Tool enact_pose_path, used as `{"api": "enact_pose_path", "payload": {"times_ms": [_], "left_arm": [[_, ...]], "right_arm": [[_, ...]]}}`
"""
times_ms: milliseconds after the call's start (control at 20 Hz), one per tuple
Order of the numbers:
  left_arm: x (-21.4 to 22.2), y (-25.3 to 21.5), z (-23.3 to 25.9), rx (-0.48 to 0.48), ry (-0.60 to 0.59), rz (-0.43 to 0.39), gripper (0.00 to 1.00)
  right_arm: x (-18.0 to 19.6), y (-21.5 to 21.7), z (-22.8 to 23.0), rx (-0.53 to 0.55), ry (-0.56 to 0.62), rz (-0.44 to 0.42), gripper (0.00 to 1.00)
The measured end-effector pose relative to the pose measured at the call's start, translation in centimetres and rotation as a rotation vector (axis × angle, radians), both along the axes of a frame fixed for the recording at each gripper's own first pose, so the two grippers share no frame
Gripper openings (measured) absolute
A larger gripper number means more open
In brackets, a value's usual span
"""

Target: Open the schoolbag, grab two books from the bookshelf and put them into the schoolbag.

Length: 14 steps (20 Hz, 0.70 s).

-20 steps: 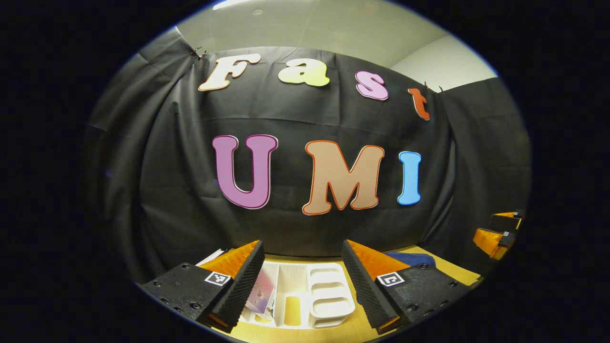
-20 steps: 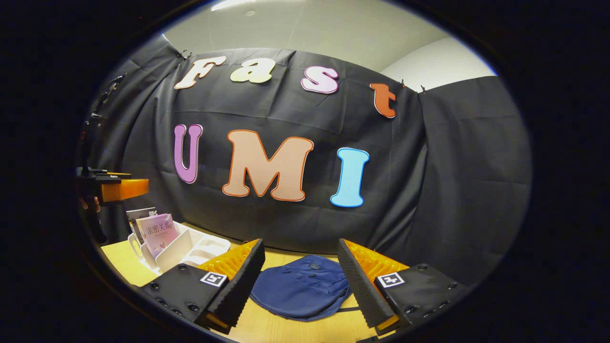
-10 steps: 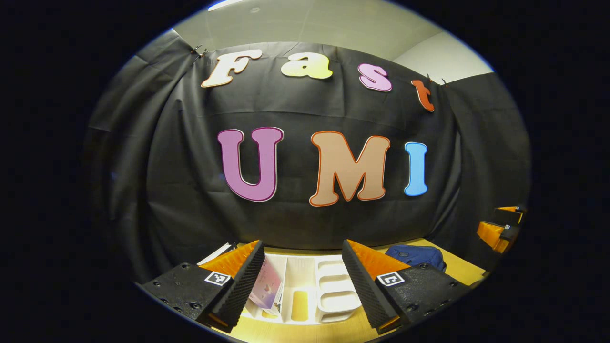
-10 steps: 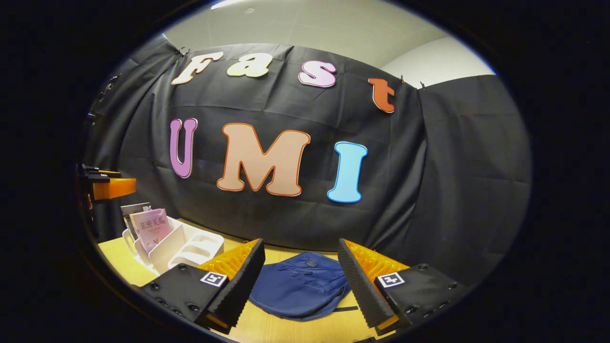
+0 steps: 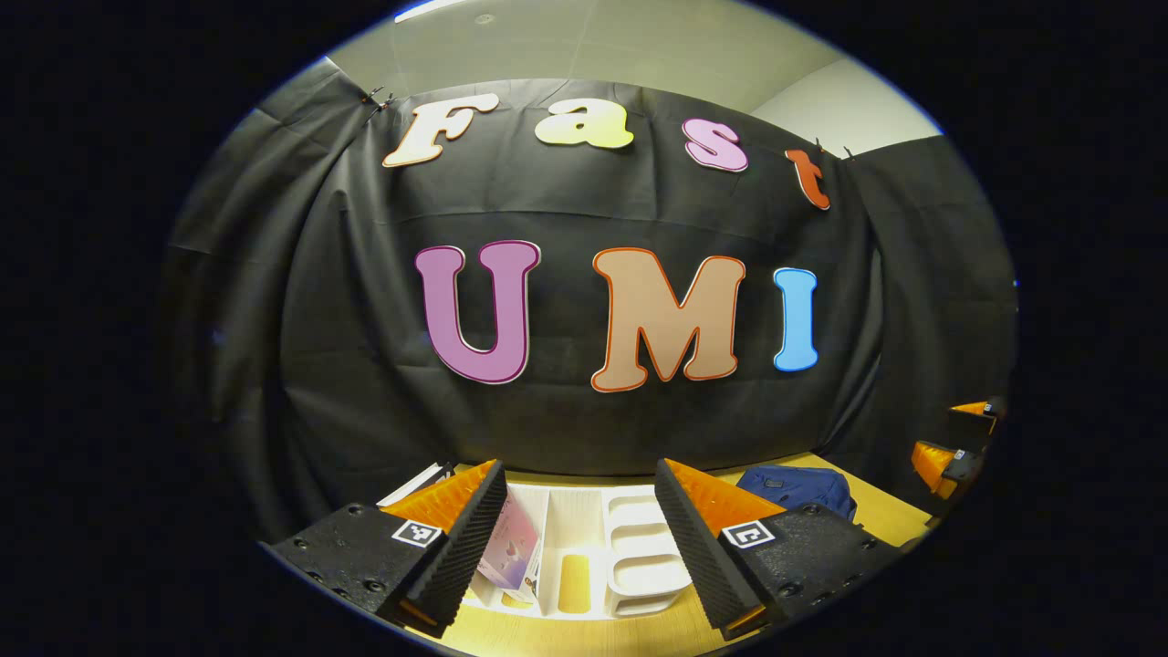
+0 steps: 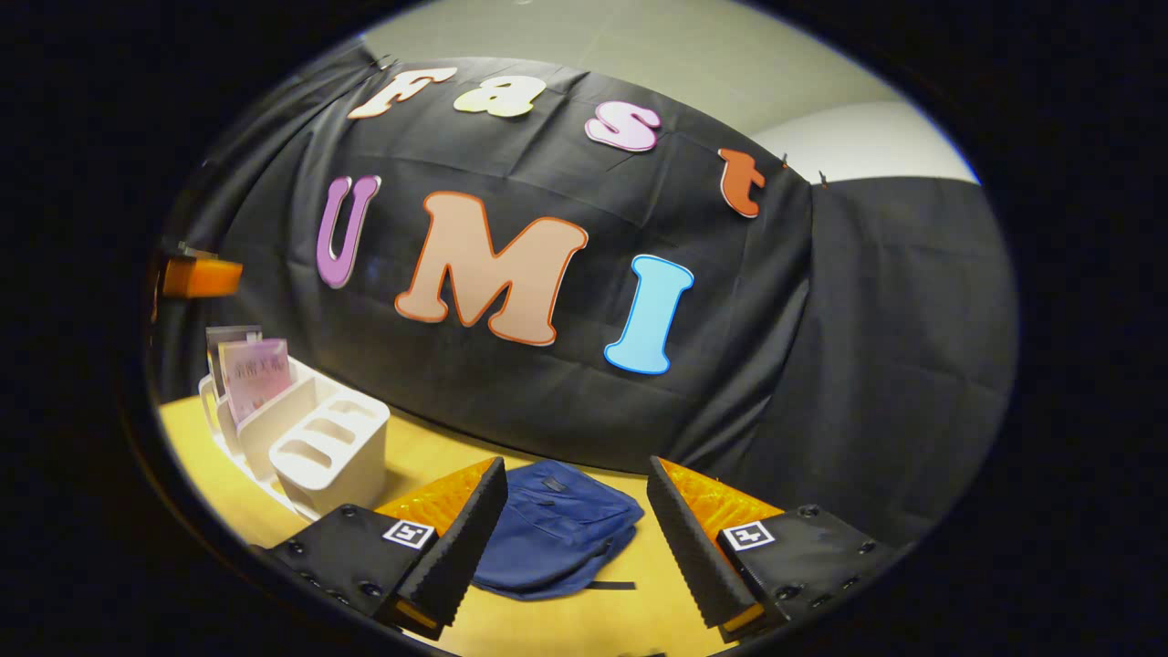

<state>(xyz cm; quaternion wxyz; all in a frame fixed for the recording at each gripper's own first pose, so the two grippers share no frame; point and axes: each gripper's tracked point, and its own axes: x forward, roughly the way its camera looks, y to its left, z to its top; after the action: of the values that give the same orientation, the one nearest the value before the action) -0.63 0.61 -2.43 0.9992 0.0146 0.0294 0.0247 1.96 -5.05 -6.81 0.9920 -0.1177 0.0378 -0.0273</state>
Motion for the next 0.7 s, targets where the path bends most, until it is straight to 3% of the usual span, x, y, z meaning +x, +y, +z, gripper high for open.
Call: {"api": "enact_pose_path", "payload": {"times_ms": [150,700], "left_arm": [[-0.1,0.4,-0.2,0.006,0.008,0.014,0.95],[-1.6,2.2,-1.1,0.032,0.039,0.113,0.94]], "right_arm": [[0.0,-0.5,-2.3,-0.16,-0.001,0.024,0.97],[2.0,-0.7,-16.6,-0.514,0.143,0.178,0.98]]}}
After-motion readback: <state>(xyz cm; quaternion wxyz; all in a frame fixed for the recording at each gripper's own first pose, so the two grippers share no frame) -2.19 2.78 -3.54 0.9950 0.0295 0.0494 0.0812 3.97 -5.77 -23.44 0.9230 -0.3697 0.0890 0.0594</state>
